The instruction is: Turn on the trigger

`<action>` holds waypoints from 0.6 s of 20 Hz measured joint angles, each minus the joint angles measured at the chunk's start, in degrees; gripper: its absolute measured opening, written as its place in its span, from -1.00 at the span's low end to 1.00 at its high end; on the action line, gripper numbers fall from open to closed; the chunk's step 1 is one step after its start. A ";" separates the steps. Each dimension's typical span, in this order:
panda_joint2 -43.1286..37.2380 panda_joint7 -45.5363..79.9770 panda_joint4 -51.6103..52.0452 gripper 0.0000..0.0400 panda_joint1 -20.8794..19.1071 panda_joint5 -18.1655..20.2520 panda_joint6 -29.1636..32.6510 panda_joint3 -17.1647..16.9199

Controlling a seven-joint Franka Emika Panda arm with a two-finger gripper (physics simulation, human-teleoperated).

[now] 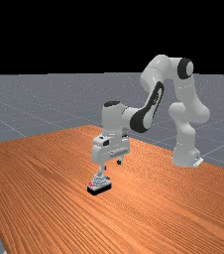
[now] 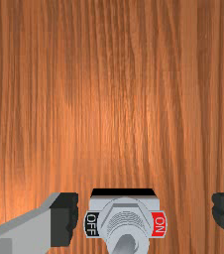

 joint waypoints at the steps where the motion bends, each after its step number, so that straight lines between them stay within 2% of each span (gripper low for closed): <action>1: 0.85 0.00 1.40 0.22 0.01 0.00 -0.55 0.00; 2: 1.57 0.00 2.57 -0.26 0.01 0.00 -0.99 0.00; 3: 2.26 0.00 3.69 -0.55 0.01 0.00 -1.41 0.00; 4: 2.31 0.35 3.73 -0.73 0.13 -0.04 -1.41 0.01; 7: 2.32 0.42 3.73 -0.94 0.35 0.25 -1.41 0.30; 9: 2.60 5.00 4.24 -0.98 2.82 -4.97 -2.06 -1.98; 12: 2.89 5.76 4.70 -0.99 3.34 -5.85 -2.30 -2.34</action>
